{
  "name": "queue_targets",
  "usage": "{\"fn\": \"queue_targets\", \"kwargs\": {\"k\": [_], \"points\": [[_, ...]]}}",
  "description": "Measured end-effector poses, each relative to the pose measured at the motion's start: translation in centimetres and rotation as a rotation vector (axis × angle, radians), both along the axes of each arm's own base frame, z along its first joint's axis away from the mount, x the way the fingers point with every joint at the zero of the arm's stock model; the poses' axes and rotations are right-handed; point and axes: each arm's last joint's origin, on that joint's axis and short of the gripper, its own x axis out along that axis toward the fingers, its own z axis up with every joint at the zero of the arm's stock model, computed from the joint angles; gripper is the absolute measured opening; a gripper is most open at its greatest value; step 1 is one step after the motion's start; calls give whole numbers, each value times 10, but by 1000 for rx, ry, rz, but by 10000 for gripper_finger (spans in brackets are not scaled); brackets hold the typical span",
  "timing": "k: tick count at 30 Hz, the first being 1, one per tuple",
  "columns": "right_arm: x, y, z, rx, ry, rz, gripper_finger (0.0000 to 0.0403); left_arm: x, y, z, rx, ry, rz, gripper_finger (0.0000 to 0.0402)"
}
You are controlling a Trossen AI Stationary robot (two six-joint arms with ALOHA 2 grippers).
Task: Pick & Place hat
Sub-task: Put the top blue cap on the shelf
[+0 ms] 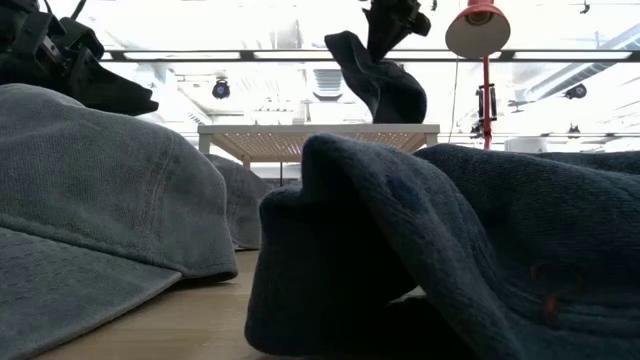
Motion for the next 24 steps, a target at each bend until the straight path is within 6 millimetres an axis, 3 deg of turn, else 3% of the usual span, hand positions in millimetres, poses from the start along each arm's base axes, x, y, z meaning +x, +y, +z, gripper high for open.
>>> {"fn": "queue_targets", "kwargs": {"k": [24], "points": [[16, 1, -14, 59, -57, 83, 8, 0, 0, 0, -1, -2, 0, 115]]}}
